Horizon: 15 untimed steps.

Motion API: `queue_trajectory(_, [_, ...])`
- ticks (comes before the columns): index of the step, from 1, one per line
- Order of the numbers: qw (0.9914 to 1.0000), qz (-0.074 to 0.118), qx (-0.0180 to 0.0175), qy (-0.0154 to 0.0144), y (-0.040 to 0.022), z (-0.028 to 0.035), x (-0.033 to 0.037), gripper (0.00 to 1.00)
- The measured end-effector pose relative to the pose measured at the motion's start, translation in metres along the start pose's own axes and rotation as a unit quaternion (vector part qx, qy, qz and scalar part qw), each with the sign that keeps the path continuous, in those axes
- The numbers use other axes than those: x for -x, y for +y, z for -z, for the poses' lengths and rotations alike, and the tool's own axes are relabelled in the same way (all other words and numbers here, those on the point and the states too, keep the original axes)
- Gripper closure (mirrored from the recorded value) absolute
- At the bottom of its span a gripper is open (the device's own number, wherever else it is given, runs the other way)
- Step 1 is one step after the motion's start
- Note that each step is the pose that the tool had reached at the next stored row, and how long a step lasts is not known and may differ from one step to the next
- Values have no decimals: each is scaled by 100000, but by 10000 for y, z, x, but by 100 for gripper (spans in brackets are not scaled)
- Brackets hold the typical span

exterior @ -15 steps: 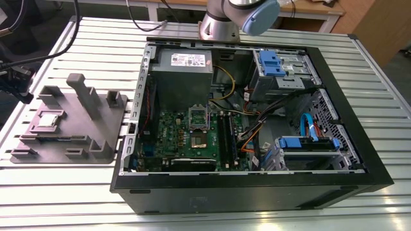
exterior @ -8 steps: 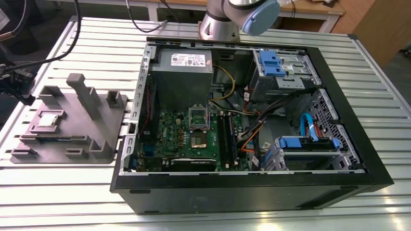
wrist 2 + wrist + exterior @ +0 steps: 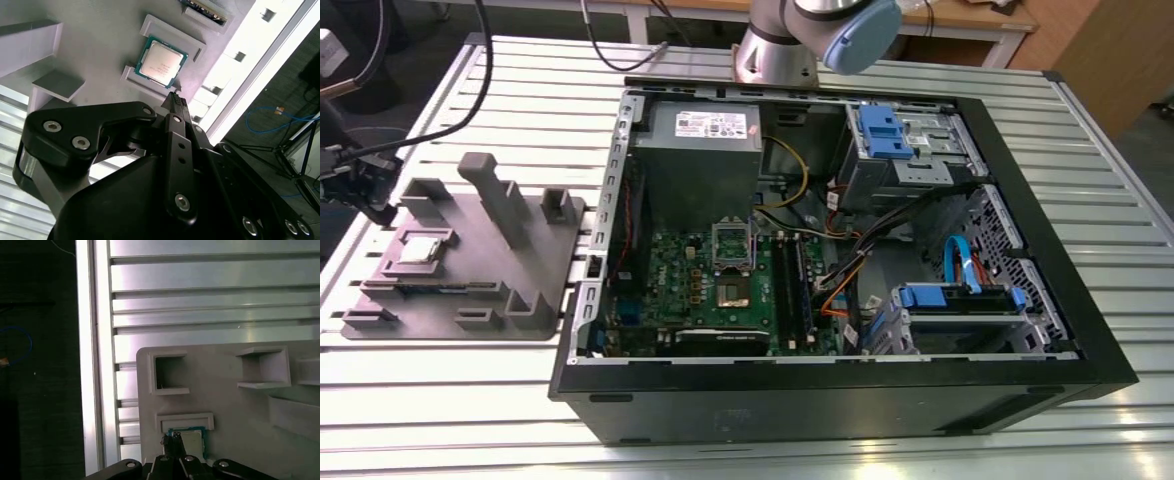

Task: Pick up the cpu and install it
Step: 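Reach for the cpu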

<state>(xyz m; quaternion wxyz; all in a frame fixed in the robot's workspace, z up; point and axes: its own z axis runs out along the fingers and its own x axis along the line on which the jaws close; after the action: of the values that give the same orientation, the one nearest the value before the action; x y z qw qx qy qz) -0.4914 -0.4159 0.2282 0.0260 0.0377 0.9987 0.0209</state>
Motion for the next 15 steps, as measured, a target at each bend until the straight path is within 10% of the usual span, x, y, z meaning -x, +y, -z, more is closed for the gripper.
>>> queue_trajectory(15, [99997, -21, -236, 694, 0, -120, 95, 89])
